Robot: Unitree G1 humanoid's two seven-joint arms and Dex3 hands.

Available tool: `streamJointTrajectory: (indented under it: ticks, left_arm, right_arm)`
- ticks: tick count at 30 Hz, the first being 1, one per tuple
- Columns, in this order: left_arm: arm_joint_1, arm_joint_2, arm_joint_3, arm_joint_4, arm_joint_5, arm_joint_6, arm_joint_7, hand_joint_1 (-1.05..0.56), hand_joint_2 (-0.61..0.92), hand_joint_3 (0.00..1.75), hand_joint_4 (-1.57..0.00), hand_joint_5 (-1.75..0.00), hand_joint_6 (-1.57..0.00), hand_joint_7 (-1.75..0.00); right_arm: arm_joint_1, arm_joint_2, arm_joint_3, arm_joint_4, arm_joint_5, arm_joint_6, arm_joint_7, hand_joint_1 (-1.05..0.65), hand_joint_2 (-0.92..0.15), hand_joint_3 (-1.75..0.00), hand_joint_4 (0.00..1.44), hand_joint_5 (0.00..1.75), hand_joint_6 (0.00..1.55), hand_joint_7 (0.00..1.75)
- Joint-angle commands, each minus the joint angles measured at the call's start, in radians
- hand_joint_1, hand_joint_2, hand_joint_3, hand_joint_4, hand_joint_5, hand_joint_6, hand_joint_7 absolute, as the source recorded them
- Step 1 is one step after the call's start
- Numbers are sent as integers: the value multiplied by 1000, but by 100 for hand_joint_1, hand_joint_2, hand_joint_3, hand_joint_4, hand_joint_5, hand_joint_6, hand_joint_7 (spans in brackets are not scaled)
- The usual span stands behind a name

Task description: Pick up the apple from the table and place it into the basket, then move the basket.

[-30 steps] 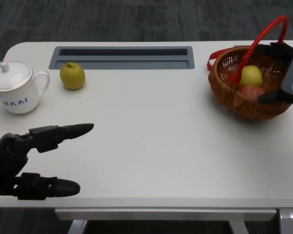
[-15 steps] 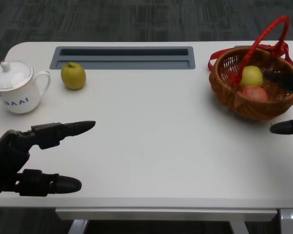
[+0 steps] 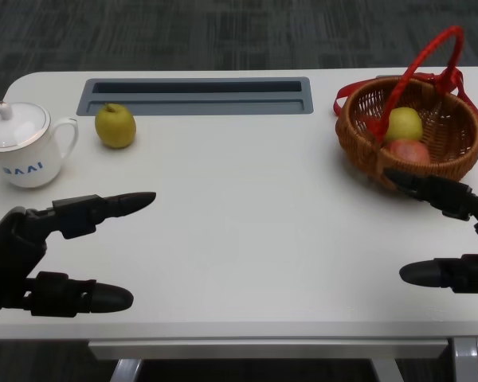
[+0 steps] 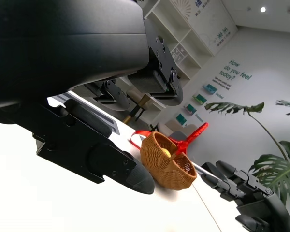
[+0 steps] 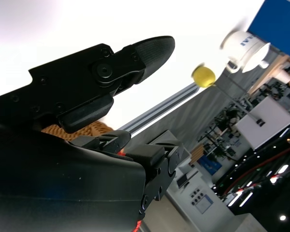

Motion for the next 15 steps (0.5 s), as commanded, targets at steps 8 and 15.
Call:
streamJointTrajectory:
  ticks: [8, 15]
  left_arm:
    - [4, 4, 2, -47, -31, 8, -37, -57, 71, 0, -68, -1, -62, -1]
    - [0, -1, -6, -47, -60, 9, -59, -56, 70, 0, -68, -1, -63, -1]
  right_arm:
    - [35, 109, 33, -68, 19, -62, 17, -62, -84, -1, 61, 2, 56, 2]
    - [18, 182, 73, -54, 2, -79, 25, -62, -87, -1, 67, 2, 61, 2]
